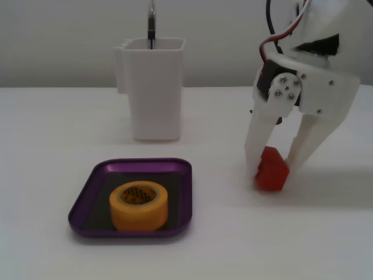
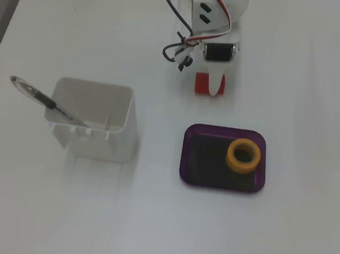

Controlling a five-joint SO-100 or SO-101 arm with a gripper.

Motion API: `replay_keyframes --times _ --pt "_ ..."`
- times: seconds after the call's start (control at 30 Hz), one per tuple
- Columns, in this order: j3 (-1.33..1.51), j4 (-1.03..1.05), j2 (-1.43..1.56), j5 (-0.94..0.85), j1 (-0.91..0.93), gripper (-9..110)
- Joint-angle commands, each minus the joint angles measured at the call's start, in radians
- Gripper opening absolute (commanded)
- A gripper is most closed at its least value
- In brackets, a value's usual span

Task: Remove the cube from the box.

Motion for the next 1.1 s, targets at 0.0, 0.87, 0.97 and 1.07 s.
replay_keyframes --times 0.0,0.87,0.97,1.07 --pt "0.023 -0.061 0.057 -0.006 -0.002 -1" --pt "-0.104 0.091 0.074 0.012 -0.017 24" --pt "-0.156 0.138 0.075 0.012 -0.017 24" --pt "-0.219 0.199 0.086 0.012 -0.018 24"
